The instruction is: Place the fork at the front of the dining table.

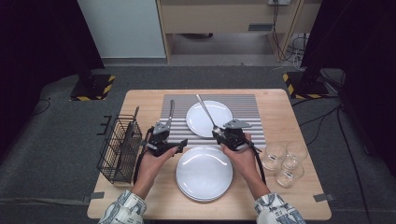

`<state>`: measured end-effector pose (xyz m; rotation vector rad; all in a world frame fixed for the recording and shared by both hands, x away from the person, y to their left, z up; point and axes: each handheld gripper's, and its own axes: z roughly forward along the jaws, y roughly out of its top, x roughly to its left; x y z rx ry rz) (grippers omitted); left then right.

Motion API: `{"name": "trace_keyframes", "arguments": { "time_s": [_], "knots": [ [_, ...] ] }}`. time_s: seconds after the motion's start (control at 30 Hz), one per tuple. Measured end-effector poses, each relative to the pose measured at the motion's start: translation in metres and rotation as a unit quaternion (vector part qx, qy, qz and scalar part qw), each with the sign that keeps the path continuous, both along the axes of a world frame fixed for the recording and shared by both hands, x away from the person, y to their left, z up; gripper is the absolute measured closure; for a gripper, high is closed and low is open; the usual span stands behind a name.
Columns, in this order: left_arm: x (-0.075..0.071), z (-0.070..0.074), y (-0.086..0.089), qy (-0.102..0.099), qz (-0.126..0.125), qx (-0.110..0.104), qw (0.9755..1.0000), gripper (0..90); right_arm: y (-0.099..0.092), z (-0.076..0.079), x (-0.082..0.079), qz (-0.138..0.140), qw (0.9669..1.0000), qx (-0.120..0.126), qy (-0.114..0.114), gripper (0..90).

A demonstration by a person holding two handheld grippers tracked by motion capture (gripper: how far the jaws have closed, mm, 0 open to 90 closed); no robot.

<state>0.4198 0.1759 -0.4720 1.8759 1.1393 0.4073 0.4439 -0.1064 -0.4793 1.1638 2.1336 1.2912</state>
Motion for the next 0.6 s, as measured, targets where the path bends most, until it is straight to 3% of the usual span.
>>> {"name": "trace_keyframes", "arguments": {
  "time_s": [0.3, 0.6],
  "knots": [
    [-0.001, -0.008, -0.001, 0.011, -0.008, 0.001, 0.9999, 8.9, -0.011, 0.003, 0.004, -0.023, 0.9997, 0.008, -0.001, 68.0],
    [-0.004, -0.009, -0.002, 0.007, -0.006, 0.012, 0.9999, 8.9, -0.017, 0.005, 0.006, -0.036, 0.9993, 0.004, -0.006, 68.0]
  ]
}}
